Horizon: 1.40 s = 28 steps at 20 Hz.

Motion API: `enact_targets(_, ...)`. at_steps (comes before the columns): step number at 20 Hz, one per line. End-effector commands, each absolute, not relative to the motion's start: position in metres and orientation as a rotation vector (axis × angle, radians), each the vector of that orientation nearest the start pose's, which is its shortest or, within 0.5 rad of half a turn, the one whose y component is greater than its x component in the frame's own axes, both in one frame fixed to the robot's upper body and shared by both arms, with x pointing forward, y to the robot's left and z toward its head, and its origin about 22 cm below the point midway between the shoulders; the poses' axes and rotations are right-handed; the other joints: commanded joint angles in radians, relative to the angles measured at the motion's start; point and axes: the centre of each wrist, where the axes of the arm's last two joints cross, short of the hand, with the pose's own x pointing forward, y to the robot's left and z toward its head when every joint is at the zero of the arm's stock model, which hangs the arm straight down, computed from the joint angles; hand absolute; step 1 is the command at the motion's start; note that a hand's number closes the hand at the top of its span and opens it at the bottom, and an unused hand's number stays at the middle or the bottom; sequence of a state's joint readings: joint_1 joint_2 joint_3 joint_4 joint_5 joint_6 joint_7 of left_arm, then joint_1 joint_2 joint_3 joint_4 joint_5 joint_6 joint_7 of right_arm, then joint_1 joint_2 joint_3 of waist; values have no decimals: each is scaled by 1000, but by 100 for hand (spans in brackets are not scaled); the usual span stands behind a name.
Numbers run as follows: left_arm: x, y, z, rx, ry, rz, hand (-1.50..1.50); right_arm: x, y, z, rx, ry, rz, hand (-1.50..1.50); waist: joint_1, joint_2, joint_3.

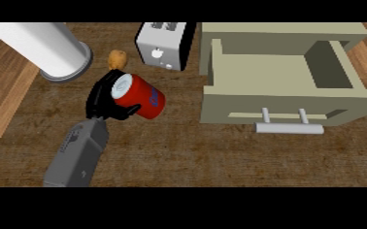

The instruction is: Pick up the can, place it into the drawer and close the drawer

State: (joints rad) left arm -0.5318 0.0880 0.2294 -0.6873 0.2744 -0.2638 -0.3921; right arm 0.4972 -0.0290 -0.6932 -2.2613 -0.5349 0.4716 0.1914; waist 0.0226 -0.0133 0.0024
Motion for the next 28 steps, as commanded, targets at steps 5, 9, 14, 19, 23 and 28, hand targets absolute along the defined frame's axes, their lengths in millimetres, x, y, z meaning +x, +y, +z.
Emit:
enact_targets(5, 360, 195, 29, -283, -1681, 211, 150, 53, -363, 125, -203, -1774, -147, -150, -13, 5, -2)
enact_targets(9, 361, 166, 78, -258, -1705, 201, 150, 54, -355, 130, -198, -1782, -161, -150, -21, 7, -2)
enact_targets(14, 360, 145, 114, -239, -1701, 154, 150, 49, -360, 127, -189, -1779, -130, -150, -31, 10, -2)
enact_targets(19, 369, 122, 159, -223, -1745, 152, 150, 63, -372, 102, -157, -1776, -144, -150, -32, 12, -2)
enact_targets(23, 386, 101, 165, -211, -1741, 138, 150, 59, -359, 129, -179, -1780, -139, -150, -43, 15, -2)
enact_targets(28, 379, 81, 182, -227, -1747, 96, 150, 85, -369, 125, -160, -1789, -125, -150, -30, 14, -2)
